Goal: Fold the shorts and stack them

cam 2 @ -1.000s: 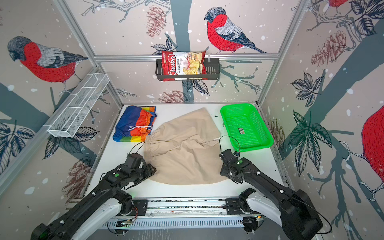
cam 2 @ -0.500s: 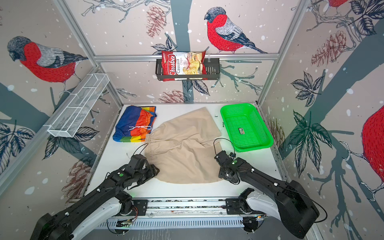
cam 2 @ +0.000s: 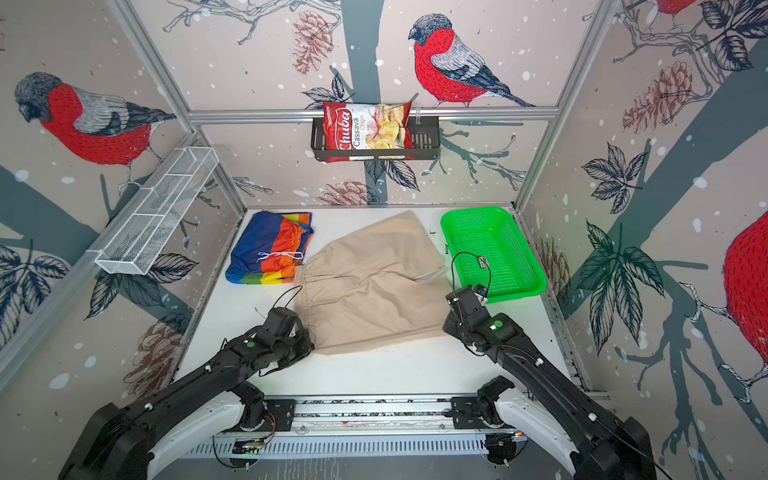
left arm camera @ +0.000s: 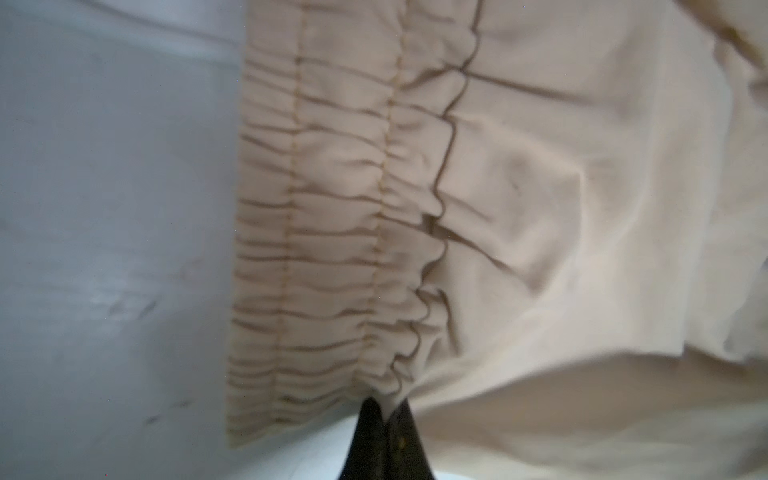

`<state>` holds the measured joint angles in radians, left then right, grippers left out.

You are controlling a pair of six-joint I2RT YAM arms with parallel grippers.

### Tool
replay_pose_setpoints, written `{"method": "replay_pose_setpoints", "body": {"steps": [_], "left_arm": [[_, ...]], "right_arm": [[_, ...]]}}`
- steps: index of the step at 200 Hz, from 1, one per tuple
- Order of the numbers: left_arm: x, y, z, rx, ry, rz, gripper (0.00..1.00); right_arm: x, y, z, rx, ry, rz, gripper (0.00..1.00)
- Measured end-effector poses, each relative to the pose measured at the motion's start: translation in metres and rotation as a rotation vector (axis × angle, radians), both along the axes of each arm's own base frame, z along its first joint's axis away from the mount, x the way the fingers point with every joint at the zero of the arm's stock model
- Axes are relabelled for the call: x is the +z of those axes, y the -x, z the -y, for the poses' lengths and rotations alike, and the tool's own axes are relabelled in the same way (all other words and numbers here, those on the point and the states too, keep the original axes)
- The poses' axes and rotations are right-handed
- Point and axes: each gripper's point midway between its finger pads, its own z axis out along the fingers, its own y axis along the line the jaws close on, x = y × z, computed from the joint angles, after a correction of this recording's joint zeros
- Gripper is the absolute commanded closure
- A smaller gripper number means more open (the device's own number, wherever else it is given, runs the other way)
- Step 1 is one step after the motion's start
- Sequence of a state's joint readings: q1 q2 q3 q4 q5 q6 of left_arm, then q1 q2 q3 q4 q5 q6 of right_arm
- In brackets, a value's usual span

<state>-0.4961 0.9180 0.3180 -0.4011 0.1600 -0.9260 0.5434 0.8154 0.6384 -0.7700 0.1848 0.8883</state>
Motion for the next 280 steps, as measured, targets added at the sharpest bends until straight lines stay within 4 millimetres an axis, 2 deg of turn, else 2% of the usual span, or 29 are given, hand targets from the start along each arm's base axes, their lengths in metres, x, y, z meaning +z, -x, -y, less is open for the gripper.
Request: {"method": "replay_pose_setpoints", "body": {"steps": [24,65,118,140,167,188,225,280], "left_arm": [[0.026,-0.008,0.008,-0.018,0.026,0.033,1.00],[0.097,-0.026,0.015,-0.022,0.067,0.139,1.00],[0.188,-0.037,0.017,-0.028,0.110,0.286,1.00],[0.210,-0.040,0.018,-0.038,0.119,0.336,1.00],[0.215,-0.046,0.015,-0.037,0.091,0.359,1.00],[0.218,-0.056,0.011,-0.026,0.059,0.373,1.00],[0.213,-0.087,-0.004,0.028,0.032,0.383,1.00],[0.187,-0.132,-0.023,0.087,0.086,0.364,1.00]], "right_arm": [[0.030,-0.001,0.007,-0.006,-0.003,0.071,1.00],[0.076,-0.001,0.019,-0.042,-0.001,0.163,1.00],[0.161,-0.013,0.021,-0.069,-0.030,0.332,1.00],[0.189,-0.026,0.021,-0.070,-0.008,0.396,1.00],[0.210,-0.055,0.010,-0.053,0.040,0.456,1.00],[0.215,-0.087,-0.001,-0.040,0.103,0.486,1.00],[0.204,-0.141,-0.023,-0.003,0.198,0.492,1.00],[0.150,-0.221,-0.046,0.050,0.245,0.421,1.00]]}}
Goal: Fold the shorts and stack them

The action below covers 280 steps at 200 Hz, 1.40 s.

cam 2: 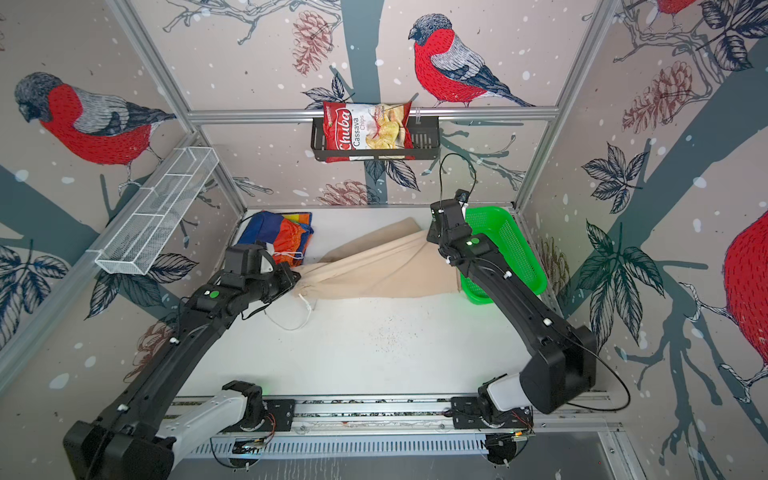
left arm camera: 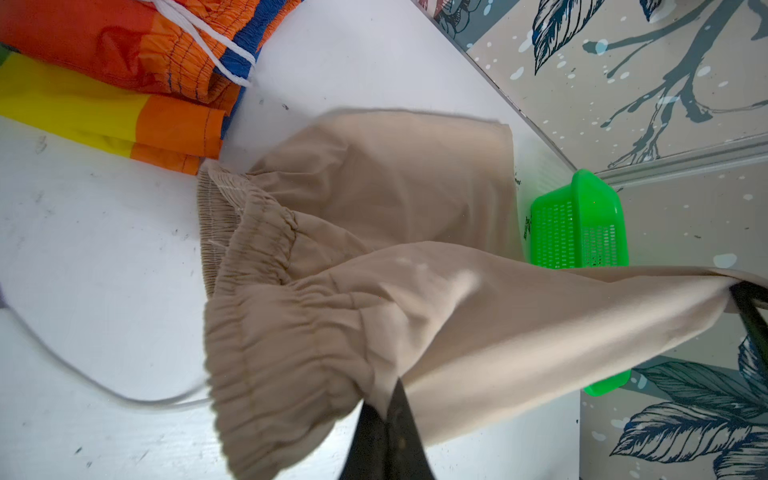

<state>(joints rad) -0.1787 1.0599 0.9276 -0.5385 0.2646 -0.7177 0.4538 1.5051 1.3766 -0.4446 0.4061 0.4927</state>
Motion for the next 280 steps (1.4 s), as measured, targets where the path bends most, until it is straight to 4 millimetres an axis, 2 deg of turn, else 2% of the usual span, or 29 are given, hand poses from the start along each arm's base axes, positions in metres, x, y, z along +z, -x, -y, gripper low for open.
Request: {"method": "replay_pose_setpoints", "body": {"steps": [66,97,134,156,160,167,180,190,216,240,260,280], "left_arm": [[-0.033,-0.044,-0.006,0.008,0.032,-0.049,1.00],[-0.050,-0.065,-0.005,0.015,0.029,-0.085,1.00],[-0.077,-0.091,-0.005,0.020,0.018,-0.162,1.00],[-0.100,-0.094,-0.005,0.025,0.008,-0.218,1.00],[-0.103,-0.094,-0.006,0.027,0.005,-0.225,0.94],[-0.108,-0.095,-0.008,0.036,-0.007,-0.235,0.84],[-0.117,-0.096,-0.016,0.065,-0.041,-0.256,0.56],[-0.120,-0.099,-0.023,0.092,-0.066,-0.264,0.46],[-0.115,-0.107,-0.026,0.108,-0.076,-0.251,0.34],[-0.103,-0.113,-0.028,0.116,-0.085,-0.223,0.30],[-0.083,-0.111,-0.031,0.128,-0.099,-0.182,0.32],[-0.059,-0.106,-0.032,0.133,-0.105,-0.122,0.35]], "right_arm": [[-0.072,-0.088,-0.025,0.041,-0.017,-0.122,1.00],[-0.103,-0.110,-0.026,0.048,-0.028,-0.170,1.00],[-0.124,-0.133,-0.027,0.056,-0.059,-0.178,1.00],[-0.140,-0.143,-0.032,0.072,-0.076,-0.186,0.87],[-0.144,-0.145,-0.034,0.077,-0.080,-0.190,0.84],[-0.150,-0.148,-0.036,0.082,-0.083,-0.195,0.71],[-0.161,-0.154,-0.034,0.075,-0.082,-0.200,0.54],[-0.167,-0.160,-0.034,0.074,-0.083,-0.199,0.46],[-0.164,-0.172,-0.039,0.091,-0.095,-0.181,0.35],[-0.147,-0.175,-0.044,0.108,-0.101,-0.147,0.34],[-0.126,-0.165,-0.046,0.116,-0.103,-0.121,0.37],[-0.107,-0.140,-0.050,0.129,-0.096,-0.098,0.43]]}}
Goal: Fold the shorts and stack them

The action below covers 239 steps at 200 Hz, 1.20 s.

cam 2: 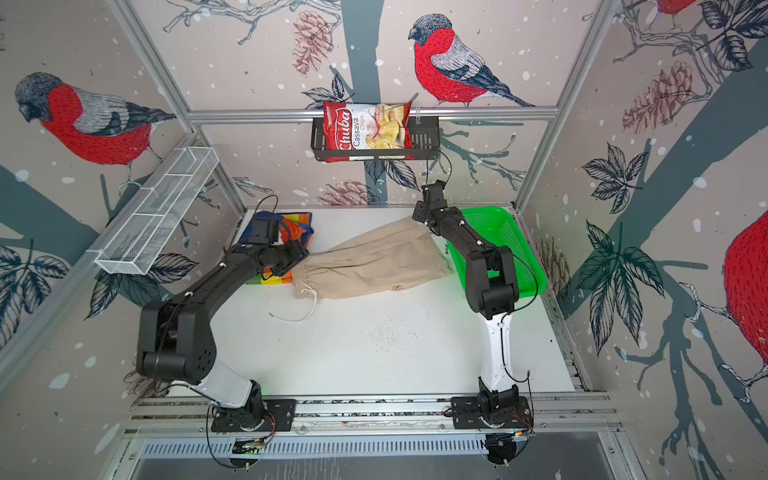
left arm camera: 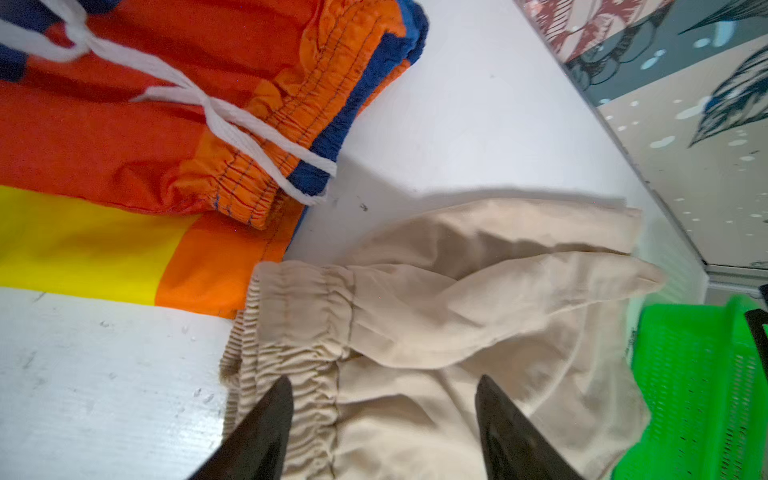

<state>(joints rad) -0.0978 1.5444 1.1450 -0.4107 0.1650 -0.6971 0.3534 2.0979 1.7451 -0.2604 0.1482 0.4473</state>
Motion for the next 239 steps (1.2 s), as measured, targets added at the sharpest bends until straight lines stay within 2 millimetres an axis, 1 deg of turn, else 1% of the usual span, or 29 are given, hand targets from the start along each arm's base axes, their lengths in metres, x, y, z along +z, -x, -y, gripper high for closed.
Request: {"method": "replay_pose_setpoints", "body": {"steps": [13,20,29,44,59,72,85,104,114,124,130,134,146,155,159,167,175,178,182,187,198,203,218,226,239], "left_arm": [[0.008,0.007,0.000,-0.002,-0.021,0.026,0.37],[0.010,0.012,0.002,-0.009,-0.029,0.033,0.38],[0.008,0.019,0.008,-0.030,-0.035,0.031,0.38],[-0.004,0.032,0.017,-0.058,-0.039,0.004,0.38],[-0.020,0.043,0.025,-0.085,-0.043,-0.032,0.38],[-0.036,0.056,0.030,-0.105,-0.046,-0.070,0.35],[-0.050,0.069,0.033,-0.121,-0.047,-0.104,0.35],[-0.064,0.082,0.038,-0.146,-0.035,-0.130,0.36],[-0.072,0.089,0.037,-0.146,-0.039,-0.143,0.38],[-0.079,0.096,0.035,-0.145,-0.042,-0.156,0.42],[-0.083,0.100,0.033,-0.142,-0.048,-0.161,0.46],[-0.086,0.102,0.031,-0.142,-0.052,-0.166,0.52],[-0.095,0.111,0.027,-0.135,-0.066,-0.185,0.64],[-0.100,0.118,0.025,-0.134,-0.072,-0.198,0.80],[-0.102,0.121,0.024,-0.133,-0.073,-0.203,0.85],[-0.105,0.126,0.023,-0.132,-0.074,-0.207,0.88],[-0.103,0.130,0.022,-0.133,-0.073,-0.198,0.89],[-0.101,0.131,0.022,-0.133,-0.070,-0.191,0.88],[-0.099,0.131,0.022,-0.133,-0.067,-0.180,0.85],[-0.094,0.132,0.022,-0.132,-0.062,-0.161,0.77],[-0.078,0.131,0.023,-0.133,-0.049,-0.102,0.54],[-0.070,0.130,0.023,-0.132,-0.044,-0.072,0.48],[-0.044,0.126,0.024,-0.118,-0.016,0.031,0.37],[-0.032,0.124,0.024,-0.115,-0.007,0.086,0.33],[-0.023,0.122,0.024,-0.105,0.005,0.137,0.29]], "right_arm": [[0.000,0.023,-0.010,0.030,0.003,-0.004,0.45],[-0.004,0.038,-0.017,0.052,0.007,-0.019,0.45],[-0.015,0.057,-0.025,0.078,0.019,-0.045,0.46],[-0.037,0.089,-0.039,0.122,0.039,-0.101,0.46],[-0.056,0.115,-0.051,0.155,0.054,-0.143,0.46],[-0.071,0.135,-0.058,0.180,0.070,-0.176,0.47],[-0.087,0.152,-0.057,0.179,0.075,-0.209,0.50],[-0.111,0.178,-0.044,0.162,0.096,-0.268,0.54],[-0.121,0.191,-0.036,0.146,0.096,-0.292,0.56],[-0.128,0.204,-0.028,0.139,0.110,-0.312,0.60],[-0.131,0.210,-0.023,0.131,0.108,-0.320,0.62],[-0.132,0.214,-0.021,0.123,0.104,-0.322,0.64],[-0.136,0.225,-0.012,0.111,0.108,-0.328,0.68],[-0.137,0.230,-0.007,0.094,0.105,-0.324,0.71],[-0.137,0.233,-0.004,0.090,0.106,-0.322,0.73],[-0.138,0.237,0.000,0.082,0.107,-0.320,0.75],[-0.138,0.240,0.005,0.066,0.107,-0.316,0.75],[-0.138,0.241,0.006,0.058,0.104,-0.315,0.76],[-0.138,0.242,0.007,0.054,0.103,-0.312,0.76],[-0.138,0.243,0.009,0.052,0.105,-0.311,0.75],[-0.139,0.245,0.013,0.043,0.107,-0.306,0.76],[-0.139,0.246,0.014,0.041,0.109,-0.305,0.76],[-0.139,0.247,0.016,0.033,0.111,-0.300,0.76],[-0.139,0.247,0.016,0.027,0.106,-0.299,0.76],[-0.138,0.246,0.016,0.021,0.101,-0.300,0.76]]}}
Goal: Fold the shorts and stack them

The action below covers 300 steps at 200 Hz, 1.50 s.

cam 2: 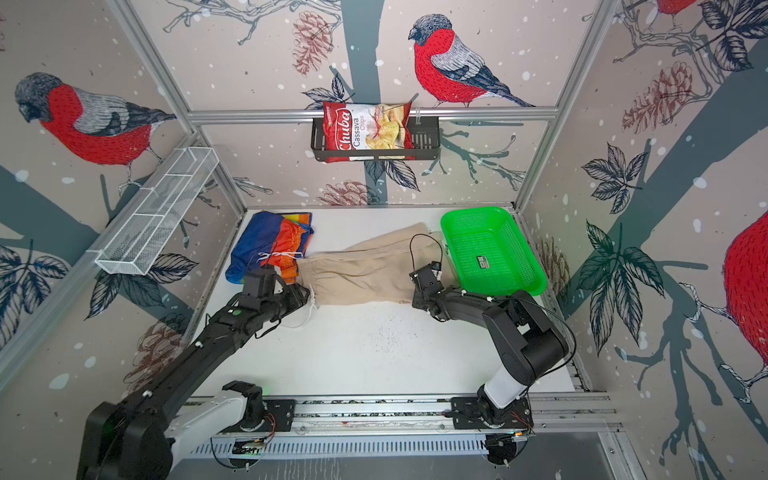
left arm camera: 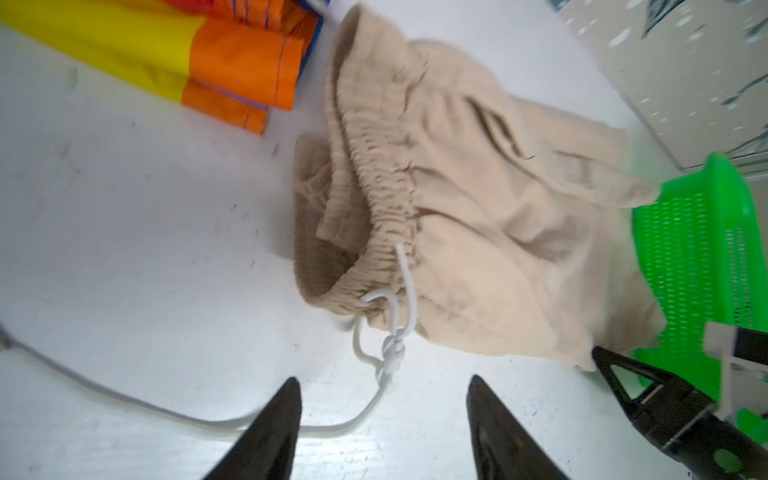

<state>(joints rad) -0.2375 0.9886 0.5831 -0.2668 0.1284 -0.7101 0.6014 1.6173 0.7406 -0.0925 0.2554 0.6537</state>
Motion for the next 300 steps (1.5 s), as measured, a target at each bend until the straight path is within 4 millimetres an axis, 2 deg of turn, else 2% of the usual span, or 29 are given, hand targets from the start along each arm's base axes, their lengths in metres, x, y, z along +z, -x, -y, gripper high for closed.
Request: {"method": "replay_pose_setpoints", "body": {"steps": [16,48,102,139,151,156,173,185,200,212,225,252,272,300], "left_arm": [[-0.003,-0.005,-0.001,0.023,0.009,-0.001,0.27],[-0.025,-0.019,0.001,0.033,-0.018,-0.075,0.27],[-0.024,-0.050,0.004,0.020,-0.056,-0.012,0.33],[-0.035,-0.054,0.004,-0.002,-0.088,-0.036,0.36],[-0.032,-0.055,0.004,-0.004,-0.089,-0.030,0.40],[-0.030,-0.055,0.004,-0.006,-0.092,-0.025,0.45],[-0.014,-0.061,0.002,-0.004,-0.110,0.018,0.52],[-0.003,-0.066,0.001,0.002,-0.118,0.042,0.51],[0.013,-0.073,-0.004,0.024,-0.141,0.066,0.39],[0.024,-0.079,-0.008,0.044,-0.161,0.093,0.32],[0.029,-0.085,-0.013,0.068,-0.191,0.106,0.30],[0.021,-0.105,-0.022,0.114,-0.259,0.077,0.29],[0.011,-0.122,-0.025,0.135,-0.297,0.049,0.27],[-0.008,-0.144,-0.030,0.158,-0.338,-0.007,0.25]], "right_arm": [[0.000,-0.001,-0.001,0.000,0.000,-0.001,0.76],[0.002,-0.003,-0.004,0.002,0.001,-0.006,0.76],[0.000,-0.005,-0.005,0.002,0.011,-0.018,0.76],[0.001,-0.010,-0.009,0.001,0.013,-0.018,0.75],[0.003,-0.011,-0.010,0.002,0.012,-0.019,0.75],[0.004,-0.012,-0.010,0.003,0.011,-0.020,0.75],[0.012,-0.018,-0.014,0.007,0.009,-0.010,0.74],[0.019,-0.023,-0.015,0.011,0.009,-0.001,0.70],[0.031,-0.030,-0.017,0.017,0.009,0.018,0.63],[0.047,-0.040,-0.015,0.018,0.006,0.049,0.57],[0.066,-0.056,-0.010,-0.003,-0.007,0.087,0.53],[0.094,-0.100,0.005,-0.053,-0.025,0.153,0.50],[0.093,-0.132,0.007,-0.062,-0.029,0.144,0.48],[0.078,-0.175,0.000,-0.054,-0.053,0.113,0.46]]}}
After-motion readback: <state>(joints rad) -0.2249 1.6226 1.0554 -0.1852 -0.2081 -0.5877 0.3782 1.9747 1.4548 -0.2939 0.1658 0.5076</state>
